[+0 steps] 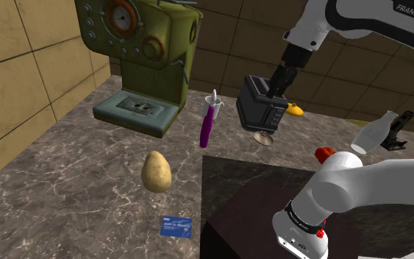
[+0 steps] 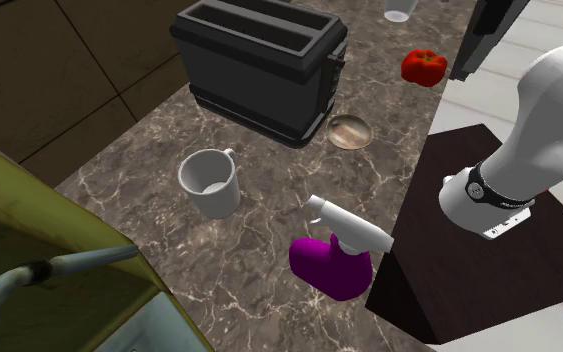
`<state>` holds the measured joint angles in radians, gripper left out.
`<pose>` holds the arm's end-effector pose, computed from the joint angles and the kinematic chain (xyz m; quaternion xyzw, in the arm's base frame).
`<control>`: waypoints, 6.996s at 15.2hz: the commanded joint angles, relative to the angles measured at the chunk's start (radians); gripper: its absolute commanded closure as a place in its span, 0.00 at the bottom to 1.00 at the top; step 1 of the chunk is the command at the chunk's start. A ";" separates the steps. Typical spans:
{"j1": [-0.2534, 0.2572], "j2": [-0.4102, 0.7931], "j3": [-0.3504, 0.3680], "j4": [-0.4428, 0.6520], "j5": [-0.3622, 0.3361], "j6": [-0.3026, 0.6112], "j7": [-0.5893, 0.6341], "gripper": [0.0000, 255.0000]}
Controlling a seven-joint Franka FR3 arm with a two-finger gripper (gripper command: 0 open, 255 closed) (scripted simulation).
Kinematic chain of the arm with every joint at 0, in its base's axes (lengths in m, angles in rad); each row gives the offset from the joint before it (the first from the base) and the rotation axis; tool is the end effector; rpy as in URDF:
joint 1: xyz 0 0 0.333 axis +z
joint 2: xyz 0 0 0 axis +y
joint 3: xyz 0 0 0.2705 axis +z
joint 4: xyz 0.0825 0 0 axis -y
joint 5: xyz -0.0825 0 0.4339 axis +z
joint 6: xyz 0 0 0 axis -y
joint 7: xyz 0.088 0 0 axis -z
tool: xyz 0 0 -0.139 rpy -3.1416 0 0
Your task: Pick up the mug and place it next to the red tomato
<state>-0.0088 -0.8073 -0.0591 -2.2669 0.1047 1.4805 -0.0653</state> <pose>0.3745 -0.0136 0.5735 -0.9972 -0.0128 -0.0143 0.0727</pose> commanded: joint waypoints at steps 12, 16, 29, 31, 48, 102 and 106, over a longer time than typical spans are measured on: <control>-0.024 0.336 0.054 0.037 -0.036 0.311 0.080 0.00; -0.035 0.475 0.067 0.091 -0.059 0.399 0.115 0.00; -0.056 0.954 0.070 0.413 -0.163 0.559 0.245 0.00; -0.056 0.987 0.067 0.431 -0.169 0.573 0.252 0.00; -0.058 1.020 0.065 0.385 -0.172 0.653 0.253 1.00; -0.147 0.484 -0.031 0.208 -0.183 0.304 0.053 1.00; -0.177 0.364 -0.069 0.104 -0.206 0.294 -0.005 1.00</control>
<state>-0.1724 -0.4109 -0.1108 -2.1259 -0.0897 1.7824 -0.0516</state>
